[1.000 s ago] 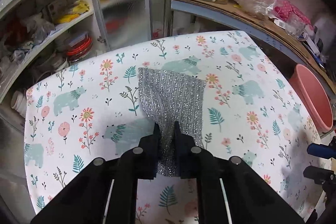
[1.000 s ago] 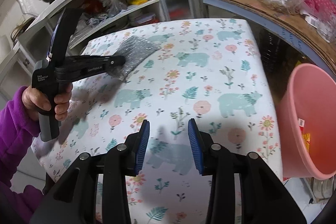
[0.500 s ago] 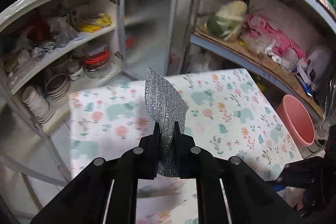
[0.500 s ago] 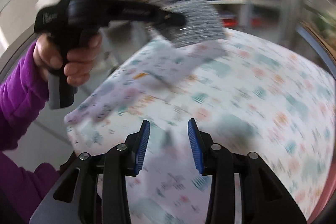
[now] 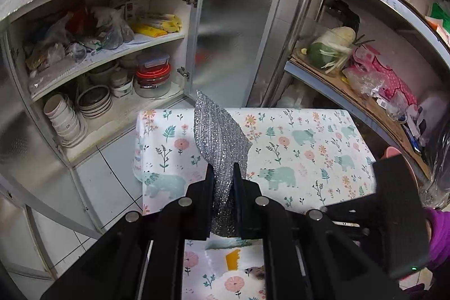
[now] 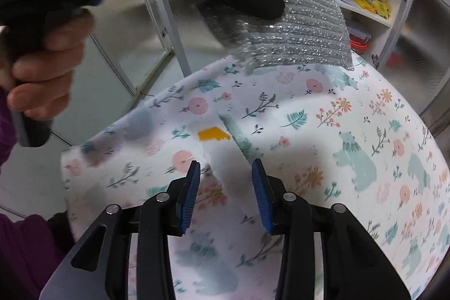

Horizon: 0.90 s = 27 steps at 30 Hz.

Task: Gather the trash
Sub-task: 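Grasp the white foam strip with the right tool while the left tool holds the pad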

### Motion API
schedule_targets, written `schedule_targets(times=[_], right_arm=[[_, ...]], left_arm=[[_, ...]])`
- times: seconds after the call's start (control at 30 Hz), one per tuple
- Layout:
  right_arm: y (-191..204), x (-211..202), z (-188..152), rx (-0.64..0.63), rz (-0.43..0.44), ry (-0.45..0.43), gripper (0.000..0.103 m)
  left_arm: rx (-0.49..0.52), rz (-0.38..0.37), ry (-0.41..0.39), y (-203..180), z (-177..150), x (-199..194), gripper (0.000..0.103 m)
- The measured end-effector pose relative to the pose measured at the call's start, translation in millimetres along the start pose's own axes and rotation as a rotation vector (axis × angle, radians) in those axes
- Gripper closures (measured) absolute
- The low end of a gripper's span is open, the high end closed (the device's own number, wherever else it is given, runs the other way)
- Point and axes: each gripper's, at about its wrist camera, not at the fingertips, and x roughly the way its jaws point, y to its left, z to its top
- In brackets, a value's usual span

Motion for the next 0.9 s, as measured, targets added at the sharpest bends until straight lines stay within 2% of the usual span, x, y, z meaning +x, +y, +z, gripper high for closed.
schedule_targets(times=[0.17,0.33,0.4,0.43,0.47,0.9], right_arm=[[-4,16,3,-0.006,-0.003,0.037,0.059],[-3,14,-2,0.015,0.004,-0.002,0.059],[-5,14,-2,0.026,-0.006,-0.008,0.067],[-3,13,-4,0.035,-0.02,-0.012,0.08],[-4,12,-6,0.05,-0.027,-0.015,0.089],[-27,-34,-55,0.282,-0.064,-0.102,0.089]], left_arm=[[-0.017,-0.011,0.004,3,-4,5,0.092],[-0.028,-0.018,-0.001,4,-4,4,0.092],[-0.029,-0.018,-0.004,3,-4,3,0.092],[-0.029,-0.018,-0.005,2,-4,2,0.092],[-0.03,-0.019,-0.006,1,-4,1,0.092],[-0.022,-0.055,-0.007,-30,-13,-1,0.092]])
